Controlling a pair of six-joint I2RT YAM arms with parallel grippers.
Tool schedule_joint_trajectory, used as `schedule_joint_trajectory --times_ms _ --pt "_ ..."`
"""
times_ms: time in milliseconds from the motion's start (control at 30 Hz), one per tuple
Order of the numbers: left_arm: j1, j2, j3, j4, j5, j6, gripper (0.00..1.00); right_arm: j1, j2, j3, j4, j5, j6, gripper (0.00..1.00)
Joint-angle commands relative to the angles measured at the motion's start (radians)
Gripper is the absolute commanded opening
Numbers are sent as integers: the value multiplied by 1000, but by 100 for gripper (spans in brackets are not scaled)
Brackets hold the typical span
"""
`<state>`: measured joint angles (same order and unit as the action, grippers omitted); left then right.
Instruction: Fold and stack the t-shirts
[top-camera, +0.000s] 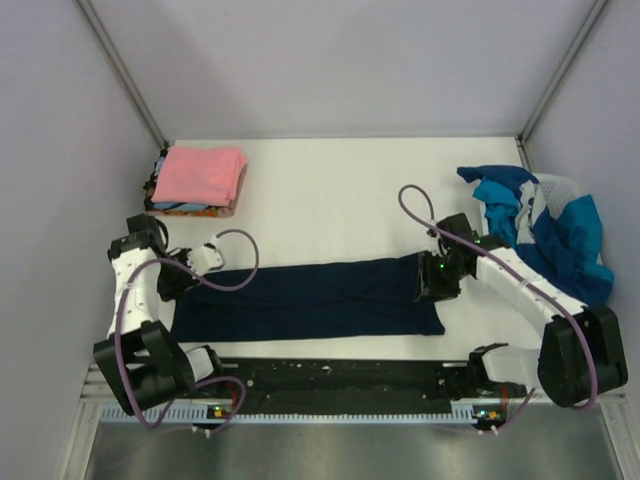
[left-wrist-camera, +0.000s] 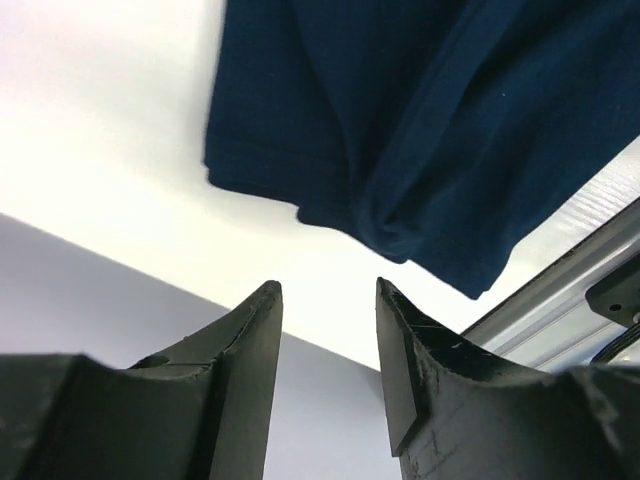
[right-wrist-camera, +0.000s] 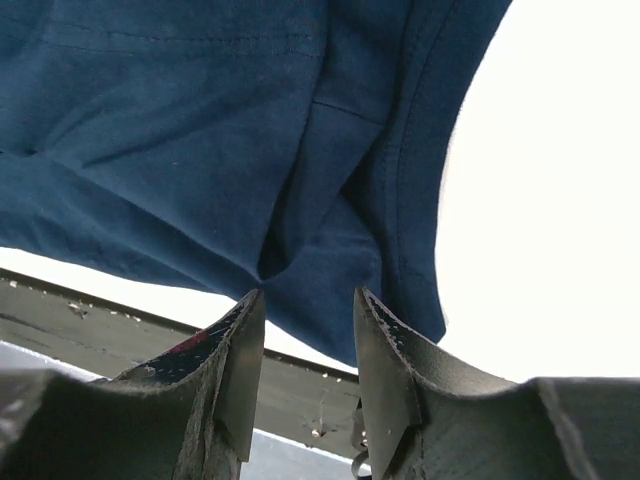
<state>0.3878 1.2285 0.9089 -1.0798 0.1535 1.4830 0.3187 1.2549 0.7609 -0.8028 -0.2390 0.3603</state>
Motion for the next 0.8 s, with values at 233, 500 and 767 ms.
schedule_joint_trajectory --times_ms 233,500,767 --pt "-502 6 252 82 352 -634 30 -61 70 106 213 35 23 32" --pt "-884 287 393 480 418 -1174 37 -73 152 29 419 46 49 33" --pt "-1055 639 530 598 400 -1409 38 -73 230 -21 482 20 57 34"
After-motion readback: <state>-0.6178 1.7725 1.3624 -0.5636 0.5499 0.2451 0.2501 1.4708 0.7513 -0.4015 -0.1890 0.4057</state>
